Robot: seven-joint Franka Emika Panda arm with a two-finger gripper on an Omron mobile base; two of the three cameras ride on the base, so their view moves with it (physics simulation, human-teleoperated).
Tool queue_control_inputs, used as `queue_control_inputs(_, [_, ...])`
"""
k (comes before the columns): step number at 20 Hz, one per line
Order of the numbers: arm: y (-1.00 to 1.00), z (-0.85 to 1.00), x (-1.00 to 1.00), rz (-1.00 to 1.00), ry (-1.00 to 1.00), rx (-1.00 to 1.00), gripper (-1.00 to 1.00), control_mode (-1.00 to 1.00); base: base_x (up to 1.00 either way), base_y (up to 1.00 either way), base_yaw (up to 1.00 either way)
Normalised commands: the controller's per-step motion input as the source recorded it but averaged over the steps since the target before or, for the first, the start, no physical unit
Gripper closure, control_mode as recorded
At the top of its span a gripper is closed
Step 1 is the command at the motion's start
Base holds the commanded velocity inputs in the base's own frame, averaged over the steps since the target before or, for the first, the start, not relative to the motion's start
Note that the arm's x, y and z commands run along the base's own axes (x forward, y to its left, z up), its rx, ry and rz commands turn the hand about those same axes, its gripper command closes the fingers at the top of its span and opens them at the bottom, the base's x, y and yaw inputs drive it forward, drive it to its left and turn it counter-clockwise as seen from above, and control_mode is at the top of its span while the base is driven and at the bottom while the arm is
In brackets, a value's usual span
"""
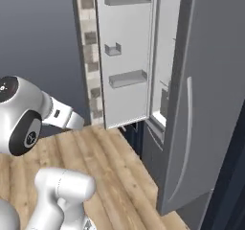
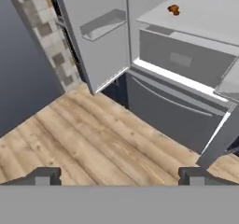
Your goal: Gather the eggplant and lime from the fridge and place them on a tray on the dining counter. Then gather the chicken drumsticks from the fridge and place them on the other tray.
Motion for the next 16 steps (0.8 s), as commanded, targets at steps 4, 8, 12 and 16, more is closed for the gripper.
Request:
queue_control_inputs(4, [0.0,0.0,0.0,0.0,0.0,0.0,-1.0,1.0,0.59,0.72,-0.64])
queue_control_inputs(8, [0.0,0.0,0.0,0.0,0.0,0.0,-1.0,1.0,0.41,0.29,-0.68])
queue_control_inputs(12, [0.0,0.0,0.0,0.0,0.0,0.0,-1.0,1.0,0.16,0.0,-0.67])
queue_control_inputs(16, [0.0,0.0,0.0,0.0,0.0,0.0,-1.0,1.0,0.56,0.3,-0.53])
